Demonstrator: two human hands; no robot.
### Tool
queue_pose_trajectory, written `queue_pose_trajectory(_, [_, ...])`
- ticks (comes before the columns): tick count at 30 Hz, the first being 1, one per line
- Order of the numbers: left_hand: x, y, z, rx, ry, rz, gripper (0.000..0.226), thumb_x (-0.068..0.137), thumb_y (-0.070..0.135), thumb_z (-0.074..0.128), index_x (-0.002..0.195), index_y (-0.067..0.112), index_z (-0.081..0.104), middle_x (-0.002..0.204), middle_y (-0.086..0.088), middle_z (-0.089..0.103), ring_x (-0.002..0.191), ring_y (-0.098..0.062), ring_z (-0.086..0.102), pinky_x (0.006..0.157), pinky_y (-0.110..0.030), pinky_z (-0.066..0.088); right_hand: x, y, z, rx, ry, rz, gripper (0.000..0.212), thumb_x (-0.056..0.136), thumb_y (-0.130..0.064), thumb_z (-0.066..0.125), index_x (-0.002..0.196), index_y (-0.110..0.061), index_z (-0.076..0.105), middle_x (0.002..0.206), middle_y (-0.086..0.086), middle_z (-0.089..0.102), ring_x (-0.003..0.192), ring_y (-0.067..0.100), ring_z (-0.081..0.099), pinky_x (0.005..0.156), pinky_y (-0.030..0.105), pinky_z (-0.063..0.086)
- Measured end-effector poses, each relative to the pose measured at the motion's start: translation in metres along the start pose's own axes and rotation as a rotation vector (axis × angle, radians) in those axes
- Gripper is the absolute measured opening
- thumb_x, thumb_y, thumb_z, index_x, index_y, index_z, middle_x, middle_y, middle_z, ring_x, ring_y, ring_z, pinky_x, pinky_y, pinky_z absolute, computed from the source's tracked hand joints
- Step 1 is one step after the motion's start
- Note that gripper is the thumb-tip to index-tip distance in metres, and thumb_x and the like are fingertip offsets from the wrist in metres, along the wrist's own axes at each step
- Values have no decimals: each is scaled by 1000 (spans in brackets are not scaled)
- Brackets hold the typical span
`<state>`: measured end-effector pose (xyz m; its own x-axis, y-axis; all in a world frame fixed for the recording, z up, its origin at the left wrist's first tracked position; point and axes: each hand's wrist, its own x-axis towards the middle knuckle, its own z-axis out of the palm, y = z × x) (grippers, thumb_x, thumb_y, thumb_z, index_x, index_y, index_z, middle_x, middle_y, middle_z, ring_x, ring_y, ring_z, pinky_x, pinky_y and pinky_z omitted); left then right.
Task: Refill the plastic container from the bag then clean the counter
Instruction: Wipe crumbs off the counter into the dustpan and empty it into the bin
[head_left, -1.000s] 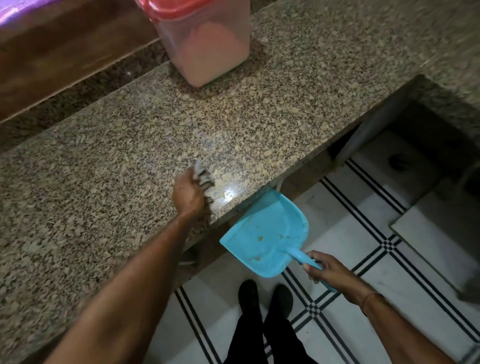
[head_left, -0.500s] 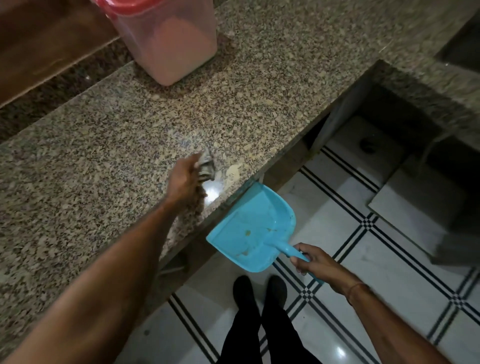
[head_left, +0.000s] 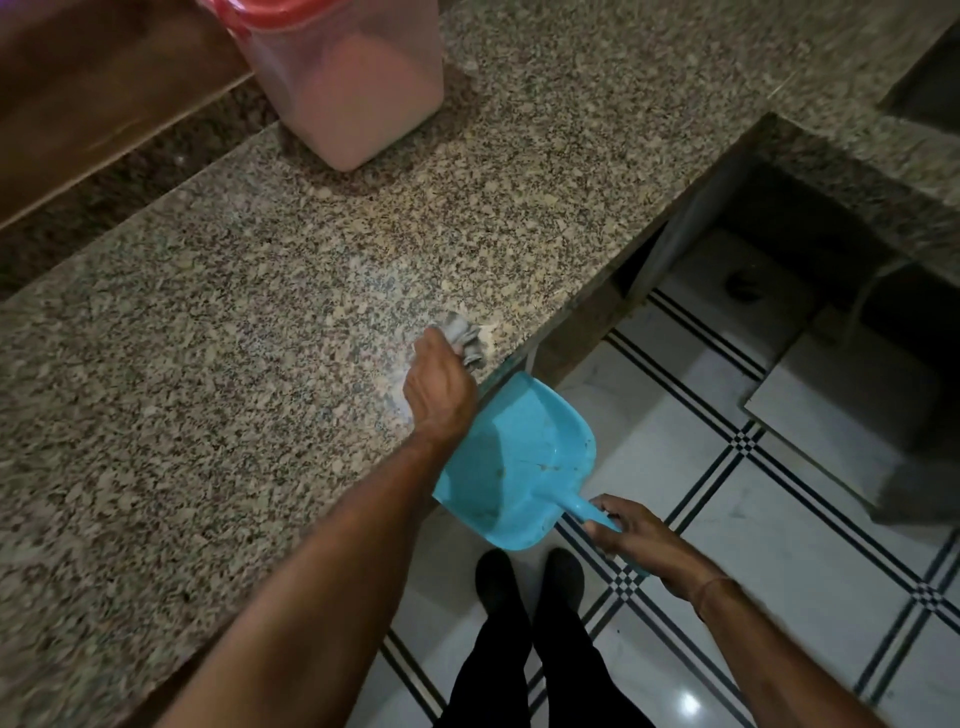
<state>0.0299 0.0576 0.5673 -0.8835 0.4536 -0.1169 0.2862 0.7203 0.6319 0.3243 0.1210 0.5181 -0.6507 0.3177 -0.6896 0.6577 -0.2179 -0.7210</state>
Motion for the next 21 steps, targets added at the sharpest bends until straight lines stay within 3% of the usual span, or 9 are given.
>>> queue_pose_trajectory(3, [14, 15, 9, -99, -53, -90, 30, 105, 36, 27, 109, 12, 45, 90, -8, 58, 81, -29, 60, 66, -45, 51, -1, -2, 1, 8, 1, -13, 14, 99, -27, 68, 102, -13, 66, 79, -2, 58, 68, 8, 53, 61, 16, 43])
queue_pose_trajectory(6, [27, 13, 0, -187, -94, -11, 8, 110, 21, 35, 111, 16, 42, 92, 5, 53, 77, -10, 54, 59, -25, 52, -4, -5, -2, 12, 21, -20, 17, 99, -25, 67, 107, -10, 66, 81, 0, 59, 69, 7, 55, 64, 15, 45])
queue_pose_trajectory(7, [34, 10, -4, -209, -97, 42, 12, 111, 23, 36, 114, 15, 45, 97, 4, 54, 80, -9, 54, 64, -23, 55, -4, -8, -4, 16, 29, -24, 17, 99, -25, 67, 108, -10, 66, 81, 0, 59, 70, 7, 55, 64, 14, 46])
queue_pose_trajectory(10, [59, -7, -4, -130, -156, 179, 33, 111, 36, 35, 122, 14, 58, 112, -6, 63, 97, -20, 61, 84, -45, 58, -2, -11, -10, 39, 58, -12, 14, 99, -23, 66, 109, -13, 68, 83, -2, 62, 71, 5, 58, 67, 15, 49])
queue_pose_trajectory(14, [65, -3, 14, 6, -280, 358, 38, 111, 43, 36, 119, 20, 65, 108, -8, 63, 91, -22, 60, 77, -37, 56, 3, -16, -12, 46, 92, 0, 10, 100, -22, 66, 107, -15, 67, 84, -3, 62, 68, 2, 59, 67, 19, 50])
queue_pose_trajectory(17, [64, 9, 20, 56, -292, 416, 37, 112, 36, 36, 132, 19, 62, 107, -5, 51, 88, -17, 51, 64, -24, 43, 7, -25, -13, 36, 113, -10, 6, 100, -20, 64, 104, -15, 66, 82, -3, 60, 65, 1, 56, 62, 13, 49])
queue_pose_trajectory(21, [51, 18, 28, 142, -274, 493, 32, 110, 31, 39, 125, 13, 61, 105, -5, 49, 86, -21, 52, 72, -36, 55, 14, -29, -17, 61, 130, -23, 6, 100, -21, 65, 105, -19, 67, 84, -6, 62, 67, 2, 57, 62, 11, 48])
